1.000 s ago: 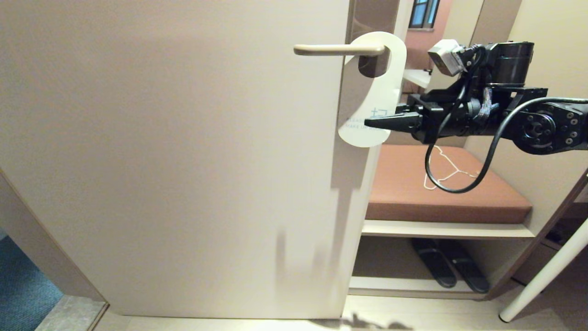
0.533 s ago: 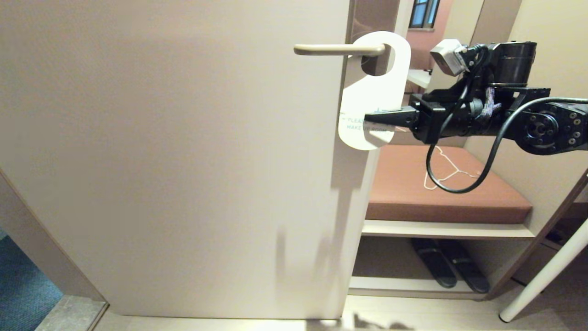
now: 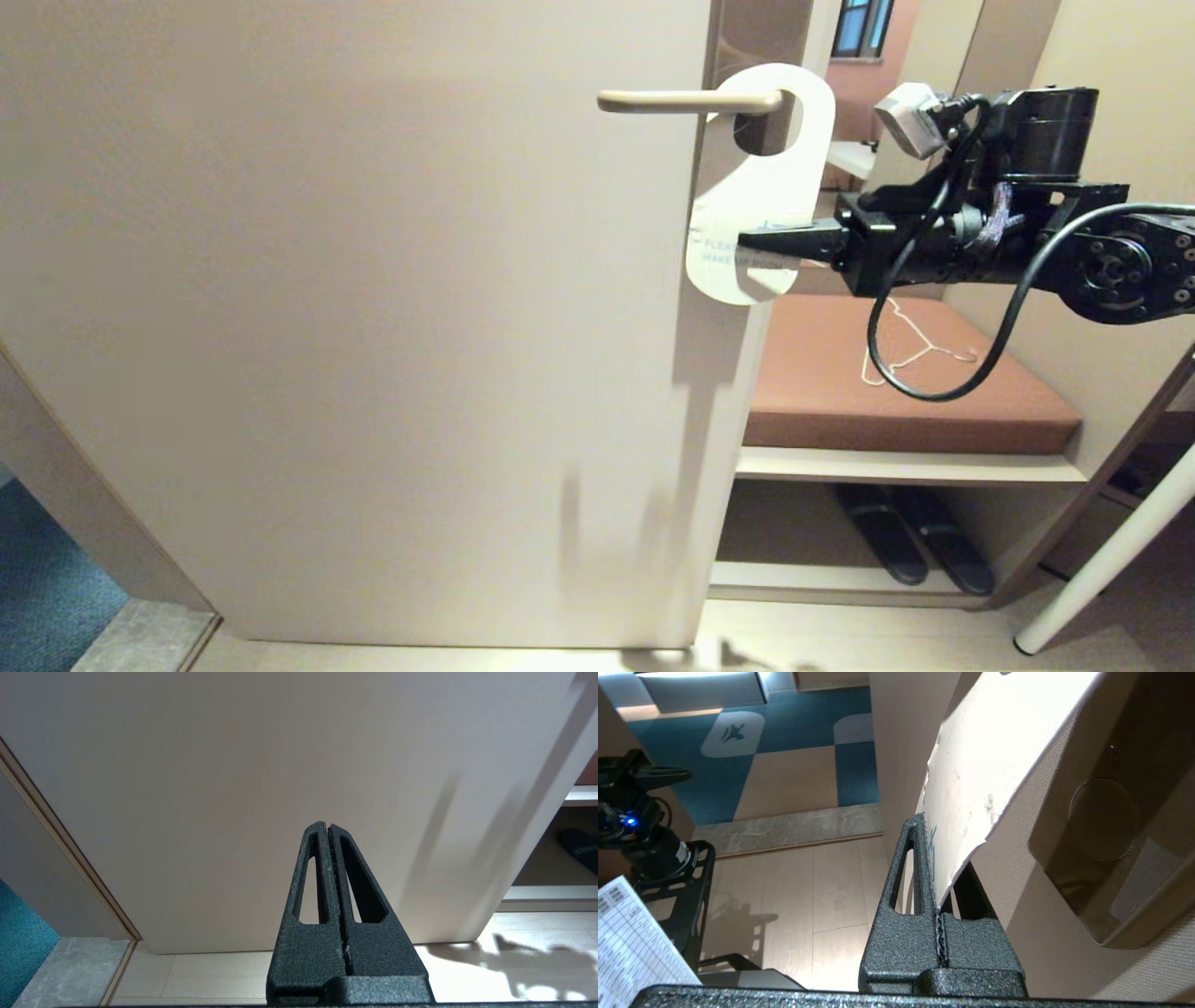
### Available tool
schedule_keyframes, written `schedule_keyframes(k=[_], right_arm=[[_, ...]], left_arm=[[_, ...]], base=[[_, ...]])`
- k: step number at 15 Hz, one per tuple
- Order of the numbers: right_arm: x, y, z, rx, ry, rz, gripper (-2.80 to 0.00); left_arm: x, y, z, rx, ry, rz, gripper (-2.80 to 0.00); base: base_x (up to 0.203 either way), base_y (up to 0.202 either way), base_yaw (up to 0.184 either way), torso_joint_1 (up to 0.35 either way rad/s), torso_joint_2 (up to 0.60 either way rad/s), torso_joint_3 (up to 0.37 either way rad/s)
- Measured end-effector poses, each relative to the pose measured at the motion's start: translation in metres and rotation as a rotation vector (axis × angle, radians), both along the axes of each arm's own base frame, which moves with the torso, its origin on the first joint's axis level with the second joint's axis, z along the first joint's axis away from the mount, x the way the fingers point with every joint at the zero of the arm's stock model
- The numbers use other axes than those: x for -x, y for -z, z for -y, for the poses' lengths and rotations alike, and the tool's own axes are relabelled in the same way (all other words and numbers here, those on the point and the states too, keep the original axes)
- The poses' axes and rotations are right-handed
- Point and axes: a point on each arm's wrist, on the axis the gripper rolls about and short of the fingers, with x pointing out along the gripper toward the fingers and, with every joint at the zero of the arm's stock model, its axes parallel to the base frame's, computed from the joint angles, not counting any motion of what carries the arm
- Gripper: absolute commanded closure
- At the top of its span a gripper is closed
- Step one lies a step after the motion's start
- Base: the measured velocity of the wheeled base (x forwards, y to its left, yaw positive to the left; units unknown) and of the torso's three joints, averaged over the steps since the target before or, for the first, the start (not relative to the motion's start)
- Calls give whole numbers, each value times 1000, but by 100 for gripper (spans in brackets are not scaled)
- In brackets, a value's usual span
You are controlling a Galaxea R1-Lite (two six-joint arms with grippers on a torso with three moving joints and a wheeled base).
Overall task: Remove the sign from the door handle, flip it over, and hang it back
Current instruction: Take down the sign
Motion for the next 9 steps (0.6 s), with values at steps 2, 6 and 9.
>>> schedule_keyframes(k=[2,6,9], right_arm=[[5,-1,-6,7,20,-1,0],[12,-6,-13,19,77,9,0],[18,-7,-17,32,148,7,0]], left_arm=[[0,0,0,-1,1,1,0],[0,0,0,0,1,0,0],[0,0,0,-1,1,0,0]], base=[[0,0,0,0,0,0],[0,0,0,0,0,0],[0,0,0,0,0,0]])
